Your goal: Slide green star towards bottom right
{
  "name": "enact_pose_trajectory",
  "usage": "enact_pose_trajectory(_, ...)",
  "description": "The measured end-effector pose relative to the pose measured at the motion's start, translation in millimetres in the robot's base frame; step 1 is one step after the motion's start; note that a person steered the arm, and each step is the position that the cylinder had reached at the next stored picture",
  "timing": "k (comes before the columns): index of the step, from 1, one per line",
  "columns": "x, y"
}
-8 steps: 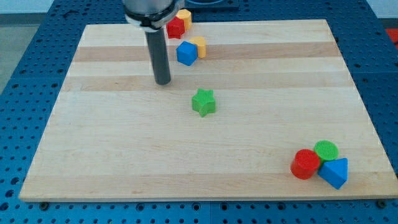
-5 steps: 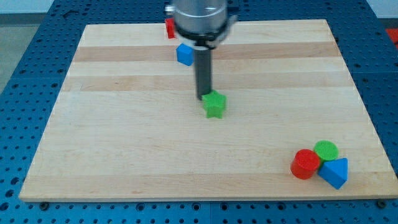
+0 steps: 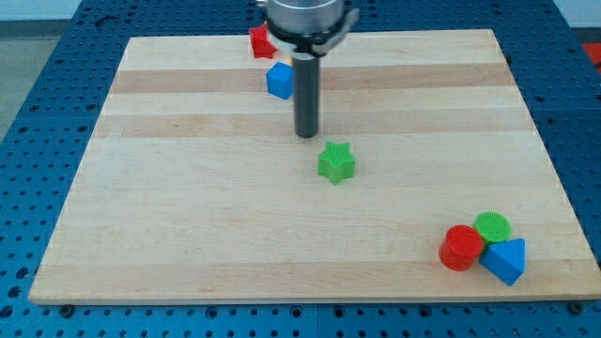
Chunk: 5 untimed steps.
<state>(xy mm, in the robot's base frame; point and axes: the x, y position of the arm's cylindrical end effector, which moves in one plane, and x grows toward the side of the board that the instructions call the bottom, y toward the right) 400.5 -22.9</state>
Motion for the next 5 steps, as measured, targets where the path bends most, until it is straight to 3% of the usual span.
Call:
enact_pose_trajectory(2,30,-1)
enact_pose_trajectory(5,28,4)
